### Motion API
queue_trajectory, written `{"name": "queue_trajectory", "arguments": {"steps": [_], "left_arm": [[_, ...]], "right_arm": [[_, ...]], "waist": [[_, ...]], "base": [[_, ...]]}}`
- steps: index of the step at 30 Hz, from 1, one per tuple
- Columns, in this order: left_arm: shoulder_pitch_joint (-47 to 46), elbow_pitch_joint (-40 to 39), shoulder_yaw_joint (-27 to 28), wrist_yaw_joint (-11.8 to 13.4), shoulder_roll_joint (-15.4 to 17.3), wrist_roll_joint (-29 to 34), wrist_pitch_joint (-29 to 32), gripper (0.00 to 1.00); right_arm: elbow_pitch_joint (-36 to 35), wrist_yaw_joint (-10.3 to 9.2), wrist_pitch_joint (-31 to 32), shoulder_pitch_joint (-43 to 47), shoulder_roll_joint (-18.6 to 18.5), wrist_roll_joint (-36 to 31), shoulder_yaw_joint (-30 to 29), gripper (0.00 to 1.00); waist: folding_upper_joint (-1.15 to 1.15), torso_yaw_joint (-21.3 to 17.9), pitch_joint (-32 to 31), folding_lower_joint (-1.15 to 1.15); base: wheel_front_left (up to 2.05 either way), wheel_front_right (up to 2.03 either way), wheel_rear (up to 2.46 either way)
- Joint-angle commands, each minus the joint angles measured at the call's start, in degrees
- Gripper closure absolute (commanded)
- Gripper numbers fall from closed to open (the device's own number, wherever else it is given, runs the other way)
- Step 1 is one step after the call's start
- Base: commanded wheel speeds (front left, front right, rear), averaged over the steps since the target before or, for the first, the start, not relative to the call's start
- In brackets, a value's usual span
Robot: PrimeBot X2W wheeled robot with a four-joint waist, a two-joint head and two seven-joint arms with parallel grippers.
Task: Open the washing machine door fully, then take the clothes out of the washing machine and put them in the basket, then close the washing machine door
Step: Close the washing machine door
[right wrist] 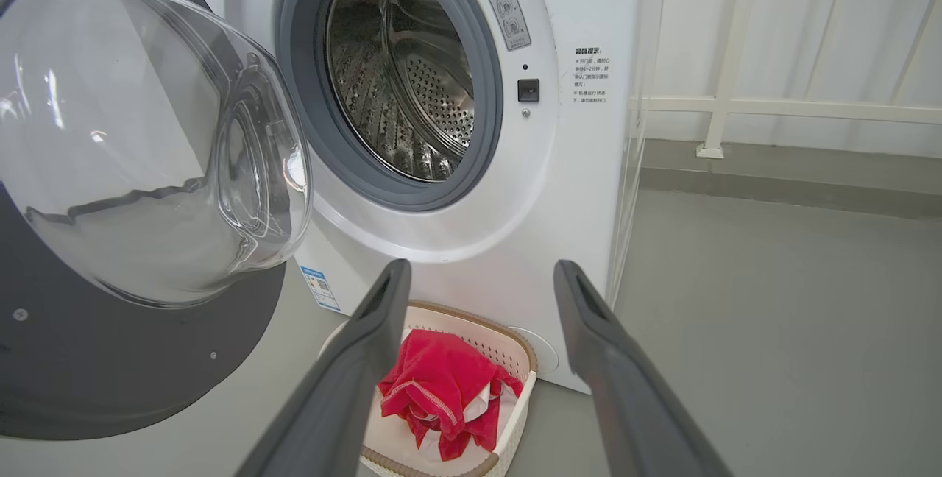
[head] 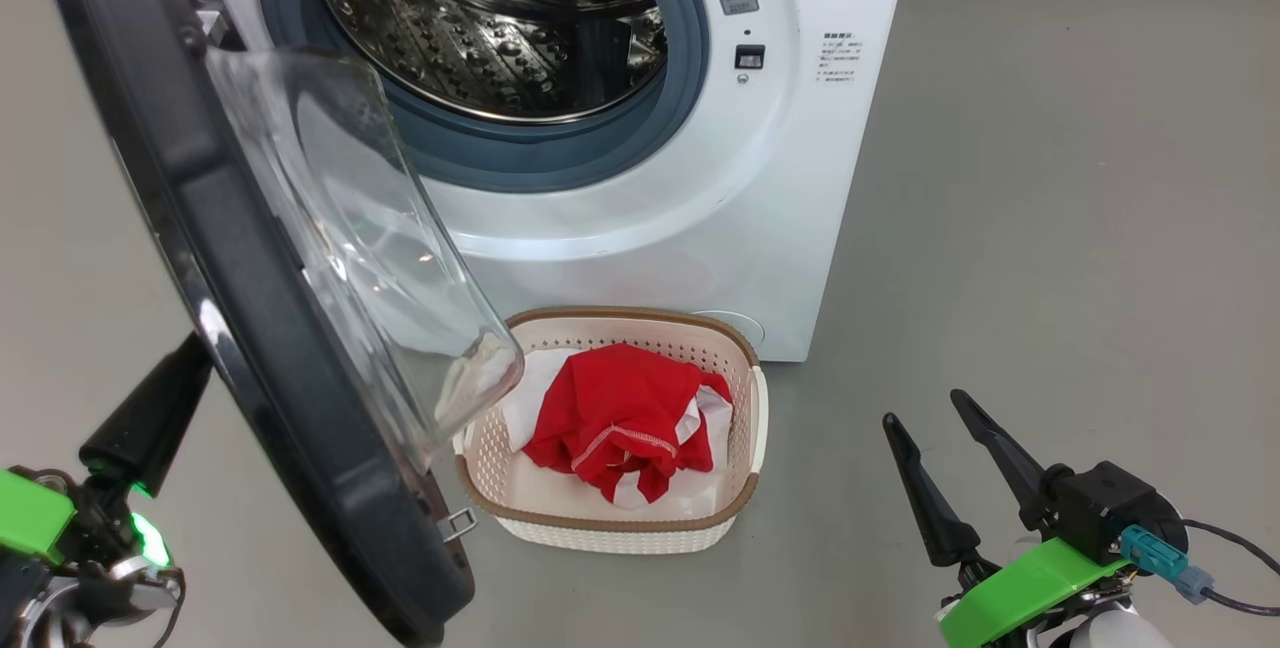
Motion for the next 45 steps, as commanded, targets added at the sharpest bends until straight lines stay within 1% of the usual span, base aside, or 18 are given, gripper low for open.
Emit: {"name": "queue_trajectory", "arguments": {"steps": [1, 2, 3, 4, 5, 7, 10, 13, 15, 17, 19, 22, 27, 28, 30, 35, 40, 45], "left_arm": [[-0.4, -2.2, 1.0, -0.3, 1.1, -0.6, -0.6, 1.00], [-0.3, -2.3, 1.0, -0.4, 1.1, -0.4, -1.1, 1.00], [-0.1, -2.4, 1.1, -0.9, 1.2, 0.2, -1.8, 0.71], [0.2, -2.6, 1.2, -1.7, 1.4, 1.1, -2.6, 0.18], [0.6, -2.5, 1.2, -2.6, 1.6, 2.1, -3.3, 0.00], [1.7, -2.7, 0.6, -5.2, 2.7, 5.4, -5.2, 0.00], [2.7, -3.6, 0.4, -10.9, 3.0, 10.2, -10.2, 0.00], [4.3, -3.4, -0.1, -15.6, 3.9, 18.9, -17.5, 0.00], [5.6, -2.9, -1.4, -17.5, 4.5, 25.0, -22.2, 0.00], [6.7, -2.3, -3.5, -18.8, 5.3, 30.6, -26.6, 0.00], [7.5, -1.3, -5.5, -19.4, 5.8, 34.9, -30.9, 0.00], [9.2, 0.4, -8.4, -19.8, 7.8, 42.4, -37.8, 0.00], [11.4, 4.7, -10.3, -19.9, 8.5, 50.3, -48.0, 0.00], [11.4, 4.7, -10.3, -19.9, 8.5, 50.3, -48.0, 0.00], [12.0, 6.7, -11.0, -19.9, 8.6, 52.5, -50.6, 0.00], [12.5, 10.7, -11.7, -19.6, 8.9, 55.4, -54.7, 0.00], [12.8, 14.6, -12.0, -19.2, 8.9, 57.7, -57.1, 0.00], [13.1, 16.9, -12.0, -18.1, 8.3, 61.3, -58.4, 0.00]], "right_arm": [[-1.4, 0.19, -0.4, -2.0, -0.3, 0.2, 0.7, 0.00], [-1.4, 0.19, -0.4, -2.0, -0.2, 0.2, 0.7, 0.00], [-1.3, 0.19, -0.4, -2.0, -0.2, 0.2, 0.7, 0.00], [-1.3, 0.19, -0.4, -2.0, -0.2, 0.2, 0.7, 0.00], [-1.3, 0.19, -0.4, -2.0, -0.2, 0.3, 0.7, 0.00], [-1.3, 0.19, -0.4, -1.9, -0.1, 0.3, 0.7, 0.00], [-1.3, 0.19, -0.4, -1.8, -0.1, 0.2, 0.6, 0.00], [-1.2, 0.19, -0.4, -1.6, 0.0, 0.1, 0.6, 0.00], [-1.1, 0.19, -0.4, -1.4, 0.2, 0.1, 0.7, 0.00], [-1.0, 0.19, -0.4, -1.3, 0.2, 0.0, 0.7, 0.00], [-1.0, 0.19, -0.4, -1.2, 0.3, -0.1, 0.8, 0.00], [-0.9, 0.19, -0.4, -1.2, 0.4, -0.1, 1.0, 0.00], [-0.7, 0.19, -0.4, -1.0, 0.4, 0.0, 1.1, 0.00], [-0.7, 0.19, -0.4, -1.0, 0.4, 0.0, 1.1, 0.00], [-0.8, 0.19, -0.4, -0.8, 0.4, -0.1, 1.1, 0.00], [-0.9, 0.19, -0.4, -0.4, 0.5, -0.1, 1.1, 0.00], [-1.0, 0.19, -0.4, -0.6, 0.4, 0.0, 1.3, 0.00], [-1.2, 0.19, -0.4, -0.6, 0.3, -0.1, 0.9, 0.00]], "waist": [[0.00, 0.1, -0.1, 0.00], [0.00, 0.1, -0.1, 0.00], [0.00, 0.1, -0.2, 0.00], [0.00, 0.1, -0.2, 0.00], [0.00, 0.2, -0.3, 0.00], [0.00, 0.2, -0.4, 0.00], [0.00, 0.2, -0.5, 0.00], [0.00, 0.3, -0.6, 0.00], [0.00, 0.4, -0.7, 0.00], [0.00, 0.6, -0.8, 0.00], [0.00, 0.7, -0.9, 0.00], [0.00, 0.7, -1.1, 0.00], [0.00, 0.7, -1.7, 0.00], [0.00, 0.7, -1.7, 0.00], [0.00, 0.7, -1.9, 0.00], [0.00, 0.8, -2.1, 0.00], [0.00, 0.8, -1.8, 0.00], [0.00, 1.0, -1.4, 0.00]], "base": [[0.00, 0.00, 0.00], [0.00, 0.00, 0.00], [0.00, 0.00, 0.00], [0.00, 0.00, 0.00], [0.00, 0.00, 0.00], [0.00, 0.00, 0.00], [0.00, 0.00, 0.00], [0.00, 0.00, 0.00], [0.00, 0.00, 0.00], [0.00, 0.00, 0.00], [0.00, 0.00, 0.00], [0.00, 0.00, 0.00], [0.00, 0.00, 0.00], [0.00, 0.00, 0.00], [0.00, 0.00, 0.00], [0.00, 0.00, 0.00], [0.00, 0.00, 0.00], [0.00, 0.00, 0.00]]}}
